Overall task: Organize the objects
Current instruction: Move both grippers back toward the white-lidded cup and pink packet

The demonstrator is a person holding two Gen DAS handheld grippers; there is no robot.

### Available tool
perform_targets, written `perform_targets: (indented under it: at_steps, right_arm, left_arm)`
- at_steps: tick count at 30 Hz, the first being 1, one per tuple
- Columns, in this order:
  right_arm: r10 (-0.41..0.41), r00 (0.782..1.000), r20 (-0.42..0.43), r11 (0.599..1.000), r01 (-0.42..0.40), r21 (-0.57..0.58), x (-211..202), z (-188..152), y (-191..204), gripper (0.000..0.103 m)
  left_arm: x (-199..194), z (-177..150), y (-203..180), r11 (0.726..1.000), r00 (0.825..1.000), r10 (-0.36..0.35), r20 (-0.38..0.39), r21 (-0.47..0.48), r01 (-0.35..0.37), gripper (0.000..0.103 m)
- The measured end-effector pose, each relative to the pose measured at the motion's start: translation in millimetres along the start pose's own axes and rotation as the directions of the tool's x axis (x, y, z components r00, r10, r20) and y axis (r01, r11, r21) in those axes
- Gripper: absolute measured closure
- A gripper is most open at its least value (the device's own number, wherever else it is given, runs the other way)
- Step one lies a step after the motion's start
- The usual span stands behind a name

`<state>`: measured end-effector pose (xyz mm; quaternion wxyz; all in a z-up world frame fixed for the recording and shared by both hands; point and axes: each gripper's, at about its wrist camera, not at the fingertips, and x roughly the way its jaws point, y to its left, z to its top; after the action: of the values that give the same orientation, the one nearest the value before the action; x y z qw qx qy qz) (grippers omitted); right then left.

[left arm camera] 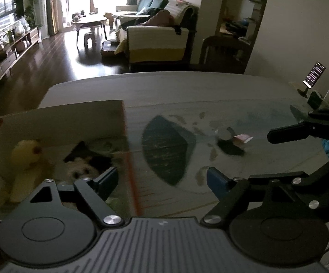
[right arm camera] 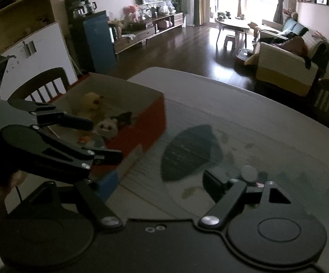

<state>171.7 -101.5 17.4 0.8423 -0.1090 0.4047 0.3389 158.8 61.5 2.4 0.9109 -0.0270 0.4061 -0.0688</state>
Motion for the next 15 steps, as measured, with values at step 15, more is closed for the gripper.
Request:
perform_targets:
  at_steps: [15]
  right_arm:
    - [-0.102,0.994,-0.040,0.987,0.106,0.117,-7,-34,-111,0.022]
  left_arm:
    - [68,10,-76,0.999,0.999,-0.028,-0.029,0.023,0.029,0.002]
